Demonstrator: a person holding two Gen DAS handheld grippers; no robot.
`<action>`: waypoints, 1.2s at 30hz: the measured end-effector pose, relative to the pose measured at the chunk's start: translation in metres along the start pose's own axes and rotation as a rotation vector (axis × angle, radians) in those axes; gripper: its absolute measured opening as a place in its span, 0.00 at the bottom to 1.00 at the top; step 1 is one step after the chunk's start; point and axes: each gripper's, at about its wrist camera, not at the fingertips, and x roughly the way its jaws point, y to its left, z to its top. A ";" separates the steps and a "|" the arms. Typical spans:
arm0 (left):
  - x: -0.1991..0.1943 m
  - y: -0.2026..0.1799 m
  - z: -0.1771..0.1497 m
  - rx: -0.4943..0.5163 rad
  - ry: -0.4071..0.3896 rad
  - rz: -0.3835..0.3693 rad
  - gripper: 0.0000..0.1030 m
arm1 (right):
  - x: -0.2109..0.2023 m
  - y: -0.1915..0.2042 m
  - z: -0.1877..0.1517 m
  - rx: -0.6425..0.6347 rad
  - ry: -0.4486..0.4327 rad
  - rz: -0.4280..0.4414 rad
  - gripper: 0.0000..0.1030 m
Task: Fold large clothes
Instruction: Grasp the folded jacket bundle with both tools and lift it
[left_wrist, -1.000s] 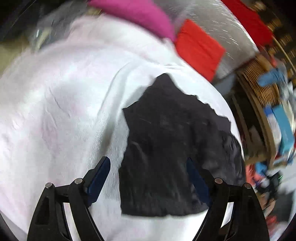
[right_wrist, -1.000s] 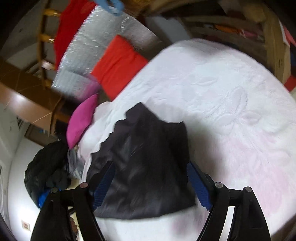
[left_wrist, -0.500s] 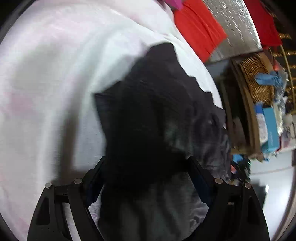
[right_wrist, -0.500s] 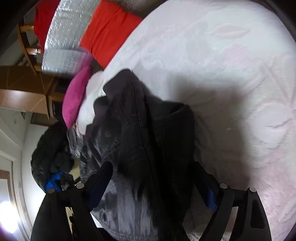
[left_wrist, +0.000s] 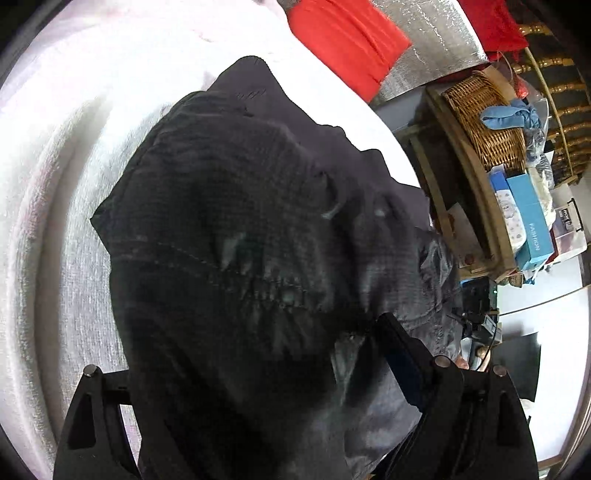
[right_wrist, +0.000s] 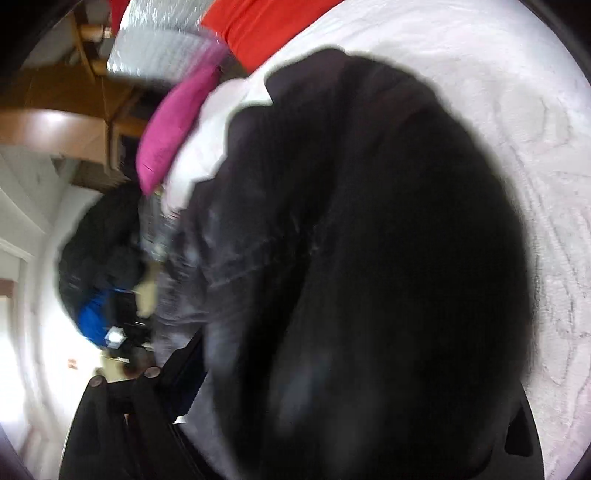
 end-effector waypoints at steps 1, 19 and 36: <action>0.001 0.002 -0.001 0.001 -0.002 0.002 0.85 | 0.000 0.002 -0.001 0.000 -0.005 -0.014 0.91; -0.052 -0.054 -0.008 0.139 -0.221 -0.070 0.26 | -0.032 0.062 -0.013 -0.085 -0.145 -0.068 0.48; -0.106 -0.089 -0.034 0.253 -0.418 -0.149 0.25 | -0.101 0.111 -0.041 -0.223 -0.365 0.038 0.42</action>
